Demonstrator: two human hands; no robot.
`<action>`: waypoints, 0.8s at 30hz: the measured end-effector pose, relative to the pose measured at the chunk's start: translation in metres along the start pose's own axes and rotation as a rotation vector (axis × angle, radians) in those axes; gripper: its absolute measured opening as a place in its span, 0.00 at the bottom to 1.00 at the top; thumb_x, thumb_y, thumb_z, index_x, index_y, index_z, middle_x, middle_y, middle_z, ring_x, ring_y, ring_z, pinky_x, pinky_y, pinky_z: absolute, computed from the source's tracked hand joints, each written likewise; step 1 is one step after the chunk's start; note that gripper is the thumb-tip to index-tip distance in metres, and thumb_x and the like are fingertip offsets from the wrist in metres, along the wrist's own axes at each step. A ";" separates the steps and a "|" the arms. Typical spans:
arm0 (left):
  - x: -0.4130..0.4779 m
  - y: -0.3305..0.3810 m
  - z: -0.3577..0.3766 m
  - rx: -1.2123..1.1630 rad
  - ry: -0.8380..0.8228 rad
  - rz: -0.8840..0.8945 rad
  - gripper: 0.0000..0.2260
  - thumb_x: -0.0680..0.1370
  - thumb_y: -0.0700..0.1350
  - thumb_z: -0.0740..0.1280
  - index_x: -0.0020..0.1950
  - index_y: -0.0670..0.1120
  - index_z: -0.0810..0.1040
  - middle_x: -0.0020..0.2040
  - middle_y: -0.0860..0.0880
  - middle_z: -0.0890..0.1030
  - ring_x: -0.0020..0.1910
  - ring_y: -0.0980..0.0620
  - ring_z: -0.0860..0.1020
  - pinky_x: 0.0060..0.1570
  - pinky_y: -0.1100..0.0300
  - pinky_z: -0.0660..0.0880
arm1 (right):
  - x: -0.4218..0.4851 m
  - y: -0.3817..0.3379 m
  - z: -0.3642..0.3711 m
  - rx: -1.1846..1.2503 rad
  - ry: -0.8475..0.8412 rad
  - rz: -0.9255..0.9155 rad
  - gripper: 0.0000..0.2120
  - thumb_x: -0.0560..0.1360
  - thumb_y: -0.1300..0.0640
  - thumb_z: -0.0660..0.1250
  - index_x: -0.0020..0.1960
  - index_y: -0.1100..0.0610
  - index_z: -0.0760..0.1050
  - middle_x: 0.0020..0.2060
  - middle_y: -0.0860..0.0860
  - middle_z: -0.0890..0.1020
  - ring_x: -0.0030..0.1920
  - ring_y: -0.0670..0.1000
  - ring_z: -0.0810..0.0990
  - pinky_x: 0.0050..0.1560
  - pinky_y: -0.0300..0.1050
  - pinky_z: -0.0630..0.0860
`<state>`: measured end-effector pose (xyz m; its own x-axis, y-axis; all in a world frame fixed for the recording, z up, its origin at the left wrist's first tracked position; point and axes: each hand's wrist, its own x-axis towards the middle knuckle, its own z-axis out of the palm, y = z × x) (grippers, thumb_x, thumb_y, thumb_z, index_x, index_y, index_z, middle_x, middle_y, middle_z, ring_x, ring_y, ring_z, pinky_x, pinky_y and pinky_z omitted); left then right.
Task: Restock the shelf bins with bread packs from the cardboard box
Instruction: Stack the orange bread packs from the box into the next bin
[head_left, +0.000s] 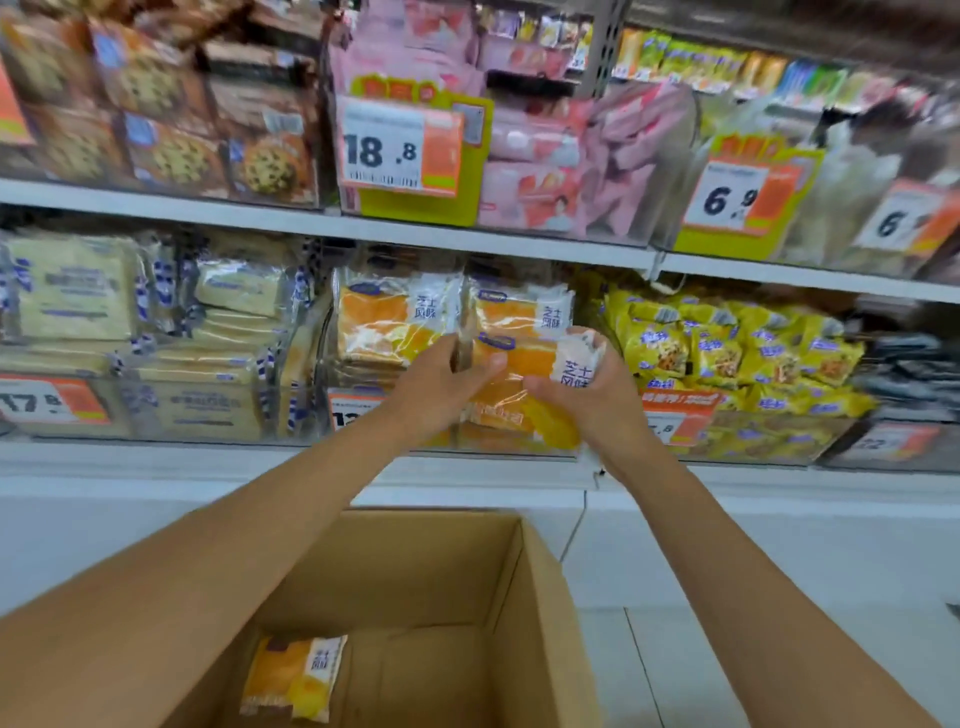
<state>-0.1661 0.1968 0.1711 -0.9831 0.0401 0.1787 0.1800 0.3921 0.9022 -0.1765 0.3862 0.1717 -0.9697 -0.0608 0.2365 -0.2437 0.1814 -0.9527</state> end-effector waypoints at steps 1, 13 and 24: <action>0.016 0.003 0.003 0.067 0.036 0.072 0.13 0.78 0.58 0.65 0.48 0.49 0.70 0.37 0.55 0.69 0.36 0.56 0.69 0.37 0.59 0.64 | 0.013 -0.001 -0.005 -0.023 0.033 -0.056 0.30 0.67 0.62 0.78 0.64 0.57 0.69 0.45 0.50 0.81 0.39 0.40 0.80 0.37 0.34 0.76; 0.068 -0.041 0.023 0.590 0.358 0.511 0.36 0.80 0.61 0.60 0.81 0.48 0.48 0.53 0.51 0.73 0.54 0.49 0.70 0.53 0.54 0.66 | 0.058 0.055 0.009 -0.242 0.154 -0.211 0.49 0.69 0.43 0.74 0.79 0.48 0.46 0.69 0.43 0.69 0.64 0.40 0.72 0.64 0.40 0.71; 0.087 -0.045 0.003 1.091 0.323 0.548 0.45 0.68 0.75 0.57 0.75 0.46 0.64 0.73 0.44 0.68 0.71 0.44 0.68 0.67 0.49 0.57 | 0.083 0.054 0.008 -0.441 0.130 -0.241 0.31 0.72 0.41 0.70 0.68 0.54 0.63 0.55 0.51 0.74 0.50 0.38 0.76 0.51 0.37 0.78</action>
<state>-0.2593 0.1860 0.1450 -0.7078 0.2711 0.6523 0.2868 0.9542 -0.0854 -0.2696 0.3831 0.1387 -0.8723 -0.0347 0.4877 -0.4164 0.5757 -0.7037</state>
